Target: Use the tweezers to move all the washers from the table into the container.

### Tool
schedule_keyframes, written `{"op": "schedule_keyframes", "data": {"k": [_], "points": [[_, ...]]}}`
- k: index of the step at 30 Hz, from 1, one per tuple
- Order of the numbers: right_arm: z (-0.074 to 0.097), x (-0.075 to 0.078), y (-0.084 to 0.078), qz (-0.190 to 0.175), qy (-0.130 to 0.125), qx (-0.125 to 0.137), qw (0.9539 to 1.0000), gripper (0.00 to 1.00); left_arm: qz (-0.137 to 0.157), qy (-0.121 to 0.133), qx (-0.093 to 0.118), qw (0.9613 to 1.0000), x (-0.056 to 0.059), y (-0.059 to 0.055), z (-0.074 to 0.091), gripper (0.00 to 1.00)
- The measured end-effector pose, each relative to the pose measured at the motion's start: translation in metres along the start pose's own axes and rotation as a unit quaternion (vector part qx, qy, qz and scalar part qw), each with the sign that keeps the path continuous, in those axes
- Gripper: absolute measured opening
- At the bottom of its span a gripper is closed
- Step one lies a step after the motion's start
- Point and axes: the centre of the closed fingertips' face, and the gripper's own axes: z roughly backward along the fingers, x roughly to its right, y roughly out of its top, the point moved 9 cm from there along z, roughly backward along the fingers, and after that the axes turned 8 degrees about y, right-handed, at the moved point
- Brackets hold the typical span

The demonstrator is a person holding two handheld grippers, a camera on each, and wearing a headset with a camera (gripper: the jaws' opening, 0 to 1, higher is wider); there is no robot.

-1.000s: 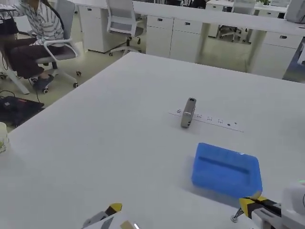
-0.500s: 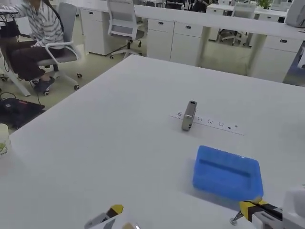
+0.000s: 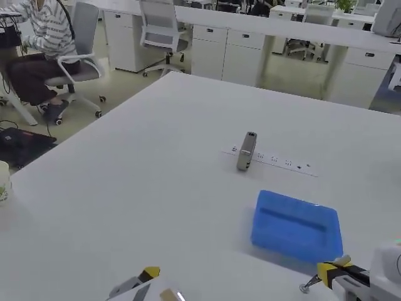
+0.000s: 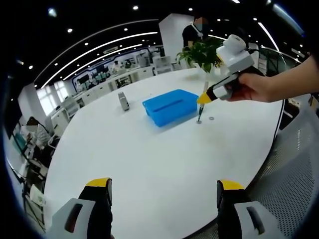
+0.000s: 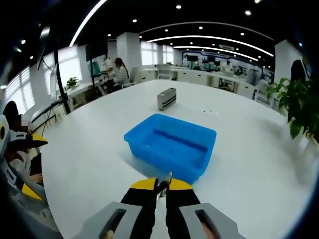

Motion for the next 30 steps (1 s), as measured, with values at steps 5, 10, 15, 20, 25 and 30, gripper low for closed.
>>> {"op": "schedule_keyframes", "data": {"k": [5, 10, 15, 20, 25, 30], "points": [[0.000, -0.002, 0.001, 0.001, 0.000, 0.001, 1.0000, 0.02, -0.001, 0.001, 0.000, 1.0000, 0.000, 0.000, 0.000, 0.88], [-0.001, -0.002, -0.002, -0.030, 0.008, 0.003, 0.9995, 0.01, 0.000, 0.005, 0.000, 1.0000, -0.001, 0.000, 0.000, 0.88], [-0.002, -0.001, -0.002, -0.036, 0.010, 0.001, 0.9993, 0.01, -0.002, 0.005, 0.000, 1.0000, 0.001, 0.000, 0.000, 0.88], [-0.005, -0.001, 0.001, -0.019, 0.011, -0.013, 0.9997, 0.01, -0.005, 0.005, 0.001, 1.0000, 0.001, 0.000, 0.000, 0.88], [-0.006, -0.003, 0.006, -0.017, 0.017, -0.030, 0.9993, 0.01, -0.007, 0.005, 0.001, 1.0000, 0.001, 0.000, 0.000, 0.88], [-0.006, -0.004, 0.010, -0.014, 0.026, -0.051, 0.9983, 0.00, -0.005, 0.008, 0.004, 1.0000, 0.000, 0.001, 0.001, 0.88]]}}
